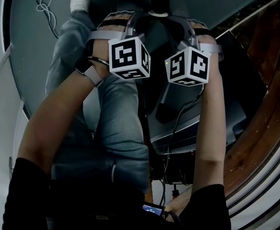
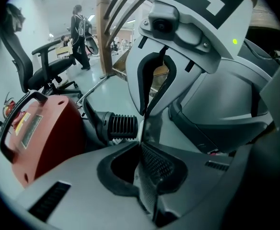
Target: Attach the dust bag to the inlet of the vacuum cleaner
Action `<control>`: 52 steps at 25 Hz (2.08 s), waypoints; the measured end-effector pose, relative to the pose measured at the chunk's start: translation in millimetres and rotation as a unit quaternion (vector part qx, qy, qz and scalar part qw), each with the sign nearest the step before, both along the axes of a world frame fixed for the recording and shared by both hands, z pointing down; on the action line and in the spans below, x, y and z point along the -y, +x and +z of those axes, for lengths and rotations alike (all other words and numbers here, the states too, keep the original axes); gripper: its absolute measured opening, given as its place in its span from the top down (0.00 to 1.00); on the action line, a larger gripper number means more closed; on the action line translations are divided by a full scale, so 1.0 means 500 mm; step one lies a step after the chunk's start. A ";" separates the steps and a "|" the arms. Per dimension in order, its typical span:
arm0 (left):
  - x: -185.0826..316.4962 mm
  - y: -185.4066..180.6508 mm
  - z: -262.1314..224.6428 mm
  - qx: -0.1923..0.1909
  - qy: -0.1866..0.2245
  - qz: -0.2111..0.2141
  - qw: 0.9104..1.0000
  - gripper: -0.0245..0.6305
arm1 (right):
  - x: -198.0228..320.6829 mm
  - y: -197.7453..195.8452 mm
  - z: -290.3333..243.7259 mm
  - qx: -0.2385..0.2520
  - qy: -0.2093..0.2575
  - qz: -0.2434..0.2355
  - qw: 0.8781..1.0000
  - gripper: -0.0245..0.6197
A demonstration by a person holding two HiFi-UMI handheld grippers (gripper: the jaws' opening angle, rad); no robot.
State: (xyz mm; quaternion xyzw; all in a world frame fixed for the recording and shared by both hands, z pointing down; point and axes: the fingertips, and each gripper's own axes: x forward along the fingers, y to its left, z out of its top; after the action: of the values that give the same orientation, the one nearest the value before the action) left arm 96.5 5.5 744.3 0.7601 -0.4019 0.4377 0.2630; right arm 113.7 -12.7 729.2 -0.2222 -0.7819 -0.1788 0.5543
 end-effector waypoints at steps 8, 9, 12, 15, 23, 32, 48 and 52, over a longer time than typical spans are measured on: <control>0.025 -0.010 -0.033 0.014 0.027 -0.013 0.999 0.93 | 0.025 -0.009 -0.029 0.012 0.017 -0.011 1.000 0.91; 0.026 -0.013 -0.033 0.015 0.028 -0.018 0.999 0.93 | 0.027 -0.013 -0.029 0.013 0.021 -0.016 1.000 0.91; 0.032 -0.019 -0.028 0.018 0.031 -0.025 0.999 0.93 | 0.035 -0.021 -0.024 0.014 0.029 -0.031 0.999 0.91; 0.035 -0.018 -0.021 0.020 0.029 -0.031 0.999 0.93 | 0.039 -0.021 -0.018 0.015 0.025 -0.035 0.999 0.91; 0.038 -0.020 -0.014 0.019 0.028 -0.036 0.999 0.93 | 0.055 -0.018 -0.007 -0.021 0.029 -0.058 0.998 0.91; 0.041 -0.023 -0.007 0.022 0.031 -0.016 0.999 0.93 | 0.070 -0.016 0.020 -0.055 0.022 -0.069 0.996 0.91; 0.048 -0.029 -0.011 0.011 0.011 -0.009 1.000 0.93 | 0.078 -0.029 -0.006 0.001 0.092 0.007 0.996 0.91; 0.049 -0.030 -0.009 0.025 0.017 -0.001 1.000 0.93 | 0.076 -0.022 0.002 -0.004 0.089 0.023 0.996 0.91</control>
State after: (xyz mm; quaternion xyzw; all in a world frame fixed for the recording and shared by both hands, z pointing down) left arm 81.6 -19.0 739.8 0.7528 -0.4163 0.4499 0.2400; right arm 102.6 -50.6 730.0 -0.1547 -0.7655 -0.2337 0.5791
